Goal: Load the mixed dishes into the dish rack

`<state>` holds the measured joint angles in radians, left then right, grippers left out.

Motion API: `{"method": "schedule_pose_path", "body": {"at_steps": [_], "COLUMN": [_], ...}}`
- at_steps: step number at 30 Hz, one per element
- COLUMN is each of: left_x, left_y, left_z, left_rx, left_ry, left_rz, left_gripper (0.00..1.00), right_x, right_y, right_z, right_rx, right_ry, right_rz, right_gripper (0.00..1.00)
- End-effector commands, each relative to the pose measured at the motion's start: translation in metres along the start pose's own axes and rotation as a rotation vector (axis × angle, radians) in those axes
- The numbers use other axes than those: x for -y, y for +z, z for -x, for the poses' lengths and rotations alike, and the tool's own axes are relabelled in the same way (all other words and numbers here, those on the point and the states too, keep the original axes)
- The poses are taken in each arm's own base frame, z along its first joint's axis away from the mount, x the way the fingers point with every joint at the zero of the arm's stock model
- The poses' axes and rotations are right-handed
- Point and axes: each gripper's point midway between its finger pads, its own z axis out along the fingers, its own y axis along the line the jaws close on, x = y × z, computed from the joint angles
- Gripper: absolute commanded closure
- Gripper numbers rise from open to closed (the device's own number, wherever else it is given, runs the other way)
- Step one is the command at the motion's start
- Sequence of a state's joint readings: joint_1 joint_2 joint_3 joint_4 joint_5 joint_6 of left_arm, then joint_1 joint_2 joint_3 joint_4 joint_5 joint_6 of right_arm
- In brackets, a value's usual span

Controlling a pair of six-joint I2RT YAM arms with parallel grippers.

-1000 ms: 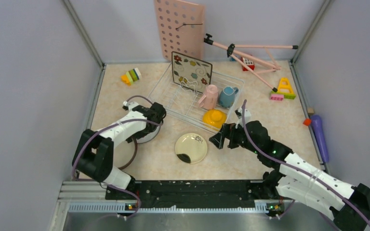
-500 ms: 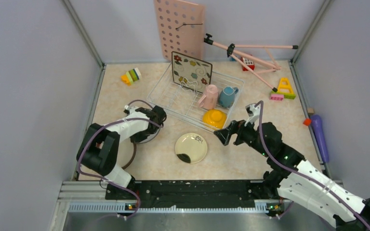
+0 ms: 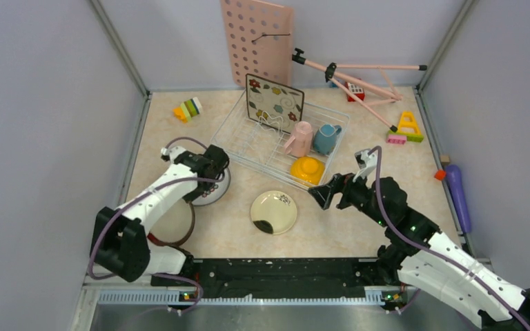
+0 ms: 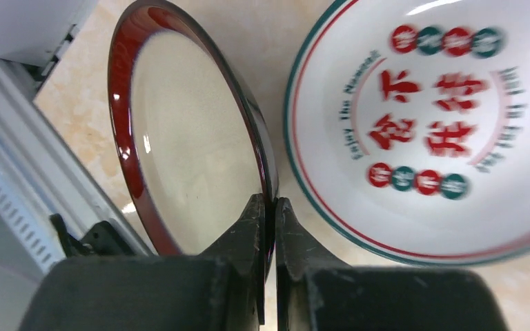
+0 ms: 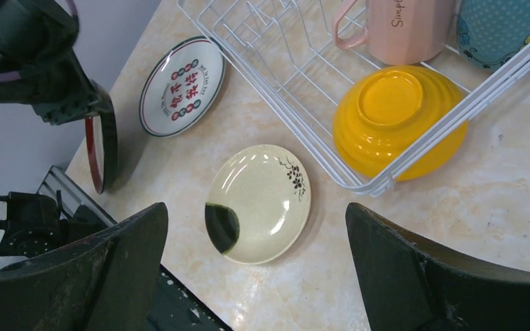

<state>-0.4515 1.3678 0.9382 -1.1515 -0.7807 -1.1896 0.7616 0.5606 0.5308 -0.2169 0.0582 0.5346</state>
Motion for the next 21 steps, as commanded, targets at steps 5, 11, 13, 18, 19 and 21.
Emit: {"method": "schedule_pose_path", "body": {"at_steps": [5, 11, 13, 18, 19, 21], "left_x": [-0.007, 0.005, 0.014, 0.029, 0.032, 0.037], "left_y": [-0.08, -0.135, -0.151, -0.177, -0.181, -0.189], "left_z": [0.089, 0.115, 0.119, 0.125, 0.126, 0.128], "left_rx": [0.145, 0.124, 0.105, 0.051, 0.036, 0.01], "left_ry": [-0.219, -0.32, -0.35, -0.43, -0.446, -0.48], "left_rz": [-0.284, -0.561, -0.662, -0.804, -0.82, -0.858], "left_gripper": [1.0, 1.0, 1.0, 1.0, 1.0, 1.0], "right_x": [-0.04, -0.08, -0.101, -0.158, -0.166, -0.179], "right_y": [0.018, 0.056, 0.068, 0.093, 0.1, 0.112], "right_z": [0.002, -0.013, -0.012, -0.004, -0.003, 0.0], "right_rx": [-0.006, -0.085, -0.028, 0.125, 0.143, 0.186], "right_ry": [0.003, -0.009, -0.052, -0.221, -0.247, -0.278], "right_rz": [0.203, 0.26, 0.285, 0.336, 0.334, 0.334], "right_gripper": [0.09, 0.19, 0.19, 0.2, 0.2, 0.19]}}
